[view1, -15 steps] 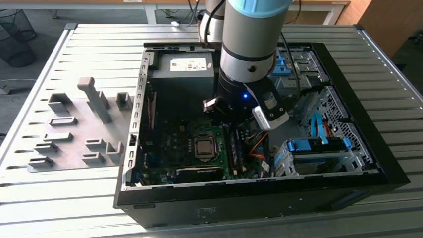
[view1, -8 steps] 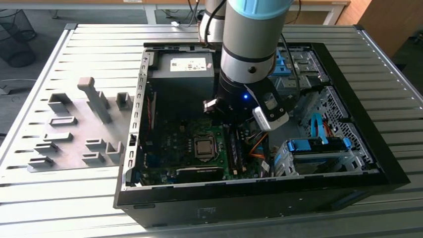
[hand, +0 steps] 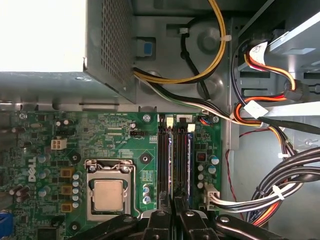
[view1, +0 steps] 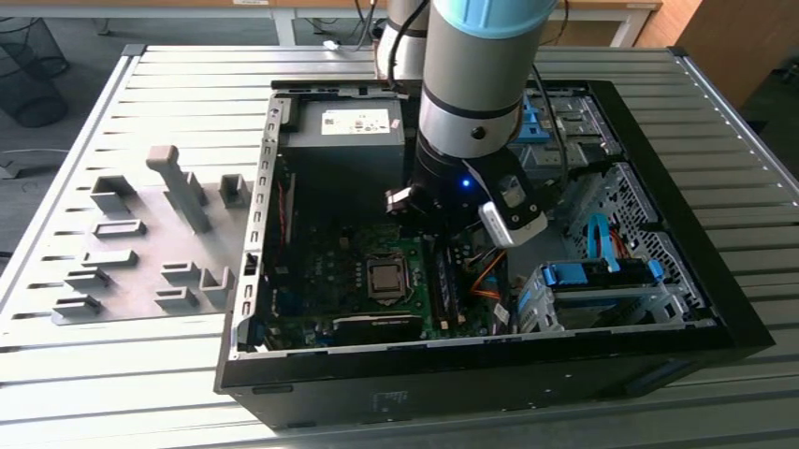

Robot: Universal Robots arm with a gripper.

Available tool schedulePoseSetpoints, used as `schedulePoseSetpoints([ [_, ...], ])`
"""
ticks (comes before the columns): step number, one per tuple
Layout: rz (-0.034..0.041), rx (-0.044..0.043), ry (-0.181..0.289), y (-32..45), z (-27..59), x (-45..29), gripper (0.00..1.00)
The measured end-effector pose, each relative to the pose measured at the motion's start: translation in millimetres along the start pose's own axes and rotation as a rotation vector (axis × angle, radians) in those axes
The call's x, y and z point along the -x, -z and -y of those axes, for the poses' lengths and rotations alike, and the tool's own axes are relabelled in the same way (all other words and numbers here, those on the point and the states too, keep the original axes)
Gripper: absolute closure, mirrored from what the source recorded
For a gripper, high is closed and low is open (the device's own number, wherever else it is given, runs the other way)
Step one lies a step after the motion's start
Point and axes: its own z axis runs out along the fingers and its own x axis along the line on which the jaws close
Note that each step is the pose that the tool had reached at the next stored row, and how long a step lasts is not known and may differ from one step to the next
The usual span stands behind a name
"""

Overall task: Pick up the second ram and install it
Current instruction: 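Insert the second ram into the second slot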

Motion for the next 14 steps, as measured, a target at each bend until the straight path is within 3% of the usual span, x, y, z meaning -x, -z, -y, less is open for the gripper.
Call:
schedulePoseSetpoints([
  [14,-0.0007,-0.0007,0.0,-10.0,0.1,-0.1,0.86],
])
